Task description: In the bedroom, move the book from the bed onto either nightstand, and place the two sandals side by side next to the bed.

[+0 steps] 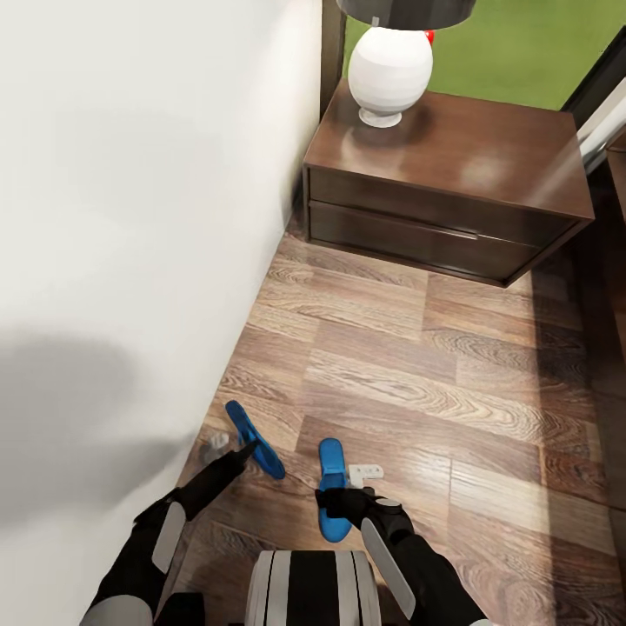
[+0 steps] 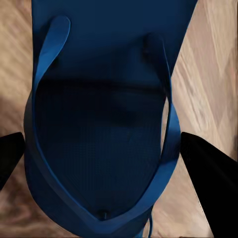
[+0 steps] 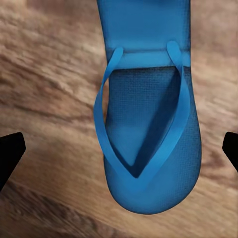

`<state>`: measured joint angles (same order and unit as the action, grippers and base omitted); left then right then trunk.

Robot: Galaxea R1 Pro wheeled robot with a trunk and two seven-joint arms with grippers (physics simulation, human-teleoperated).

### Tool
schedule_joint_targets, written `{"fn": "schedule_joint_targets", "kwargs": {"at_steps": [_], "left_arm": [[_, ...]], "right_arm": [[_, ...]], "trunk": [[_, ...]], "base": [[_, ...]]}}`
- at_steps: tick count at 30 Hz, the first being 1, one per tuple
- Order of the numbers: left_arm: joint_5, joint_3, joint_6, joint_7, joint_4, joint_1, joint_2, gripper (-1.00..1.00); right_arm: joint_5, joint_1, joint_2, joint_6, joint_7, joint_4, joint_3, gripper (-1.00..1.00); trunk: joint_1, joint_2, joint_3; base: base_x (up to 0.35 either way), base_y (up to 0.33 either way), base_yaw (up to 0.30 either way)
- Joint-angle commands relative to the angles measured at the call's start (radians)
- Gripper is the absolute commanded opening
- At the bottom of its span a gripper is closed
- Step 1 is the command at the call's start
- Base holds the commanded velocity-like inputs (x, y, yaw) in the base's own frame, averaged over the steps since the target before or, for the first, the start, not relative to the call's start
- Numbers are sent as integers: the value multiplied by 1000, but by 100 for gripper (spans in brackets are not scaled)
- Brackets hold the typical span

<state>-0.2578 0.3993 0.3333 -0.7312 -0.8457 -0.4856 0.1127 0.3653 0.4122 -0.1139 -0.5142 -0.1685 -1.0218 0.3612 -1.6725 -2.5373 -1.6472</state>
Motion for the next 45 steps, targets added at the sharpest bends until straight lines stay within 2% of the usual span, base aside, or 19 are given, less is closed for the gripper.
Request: {"fn": "schedule_joint_targets", "kwargs": {"at_steps": [1,7,10,13,16,19,26,29,31,35,45], "left_arm": [[-3,3,9,-3,-2,-9,4,-100],[-15,3,11,-5,-39,-18,7,-100],[-38,2,30,-8,-64,-21,6,-100],[-87,0,60,-11,-85,-22,3,-100],[-100,-1,65,-14,-117,-22,3,-100],[-103,-4,67,-14,-128,-22,4,-100],[-107,-51,72,-17,-141,-21,4,-100],[-107,-51,72,-17,-158,-21,4,-100],[-107,-51,72,-17,-160,-21,4,-100],[-107,-51,72,-17,-162,-21,4,-100],[-107,-51,72,-17,-162,-21,4,-100]], "right_arm": [[11,0,0,-3,-9,-1,2,100],[10,0,0,-3,-9,0,2,100],[10,0,0,-3,-9,0,2,100],[9,0,0,-2,-9,0,2,100],[9,0,0,-1,-9,0,3,100],[9,0,0,1,-9,0,3,100],[3,3,6,8,-4,-6,8,100],[-14,2,21,18,13,-22,12,100],[-25,2,13,19,15,-34,11,100],[-2,2,7,19,-2,-56,14,100],[1,2,7,20,-5,-82,15,100]], "trunk": [[0,0,-1],[0,0,-1],[0,0,-1],[0,0,-1],[0,0,-1],[0,0,-1],[0,0,-1],[0,0,-1],[0,0,-1],[0,0,-1],[0,0,-1]], "base": [[0,0,0],[0,0,0],[0,0,0],[0,0,0],[0,0,0],[0,0,0],[0,0,0],[0,0,0],[0,0,0],[0,0,0],[0,0,0]]}}
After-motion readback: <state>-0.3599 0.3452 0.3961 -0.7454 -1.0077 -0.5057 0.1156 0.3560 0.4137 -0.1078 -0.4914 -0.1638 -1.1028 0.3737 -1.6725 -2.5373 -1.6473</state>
